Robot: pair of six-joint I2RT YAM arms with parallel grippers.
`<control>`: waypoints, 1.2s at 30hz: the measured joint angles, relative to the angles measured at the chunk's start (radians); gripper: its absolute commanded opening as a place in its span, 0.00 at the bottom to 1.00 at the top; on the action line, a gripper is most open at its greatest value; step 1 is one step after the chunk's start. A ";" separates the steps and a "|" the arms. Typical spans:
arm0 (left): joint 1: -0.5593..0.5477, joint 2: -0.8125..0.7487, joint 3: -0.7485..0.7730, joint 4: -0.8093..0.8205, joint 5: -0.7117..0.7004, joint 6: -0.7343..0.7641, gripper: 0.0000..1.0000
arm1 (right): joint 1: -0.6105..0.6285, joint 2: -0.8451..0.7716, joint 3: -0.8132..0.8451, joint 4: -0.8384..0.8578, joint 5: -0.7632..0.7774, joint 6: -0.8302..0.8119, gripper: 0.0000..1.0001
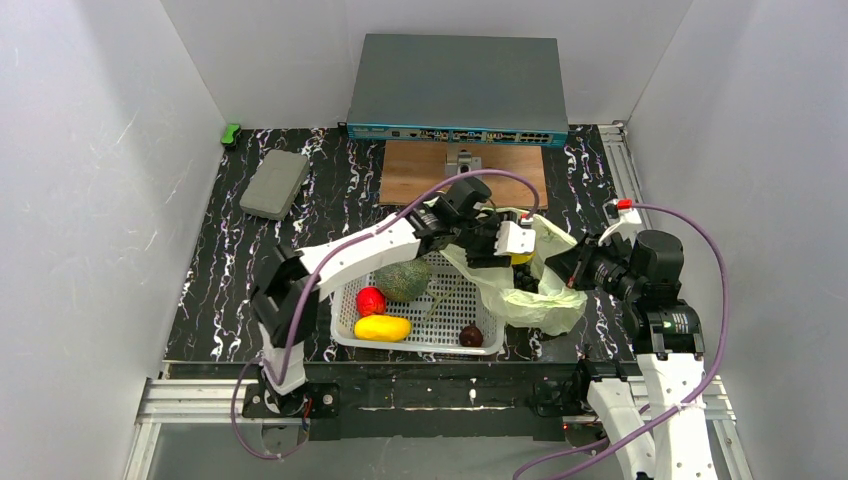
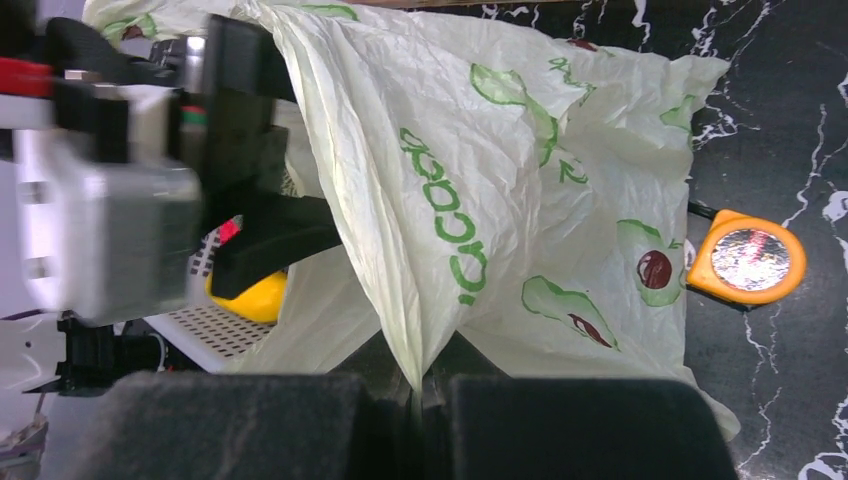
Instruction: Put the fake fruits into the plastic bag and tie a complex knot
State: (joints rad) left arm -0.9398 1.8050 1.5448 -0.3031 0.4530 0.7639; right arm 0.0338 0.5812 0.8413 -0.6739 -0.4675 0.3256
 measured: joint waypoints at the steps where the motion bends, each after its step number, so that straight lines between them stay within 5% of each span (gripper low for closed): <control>1: 0.002 0.028 0.010 0.017 0.000 0.008 0.51 | 0.000 0.001 0.000 0.003 0.011 -0.002 0.01; 5: 0.011 0.112 0.023 0.096 -0.009 0.019 0.85 | 0.000 0.002 0.000 0.013 0.046 -0.011 0.01; 9: 0.017 0.118 0.023 0.157 -0.031 -0.008 0.98 | 0.000 0.000 0.000 0.016 0.069 -0.014 0.01; 15: 0.022 0.024 0.023 0.142 -0.034 -0.080 0.98 | -0.001 0.000 0.000 0.016 0.083 -0.014 0.01; 23: 0.080 -0.319 0.076 -0.031 0.041 -0.287 0.98 | -0.001 -0.004 -0.005 0.018 0.082 -0.014 0.01; 36: 0.505 -0.649 -0.140 -0.521 0.057 -0.288 0.96 | -0.001 -0.008 -0.006 0.018 0.071 -0.012 0.01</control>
State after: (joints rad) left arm -0.4351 1.1561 1.4052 -0.8246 0.5102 0.4763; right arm 0.0330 0.5735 0.8356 -0.6563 -0.3962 0.3134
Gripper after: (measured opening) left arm 0.979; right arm 0.022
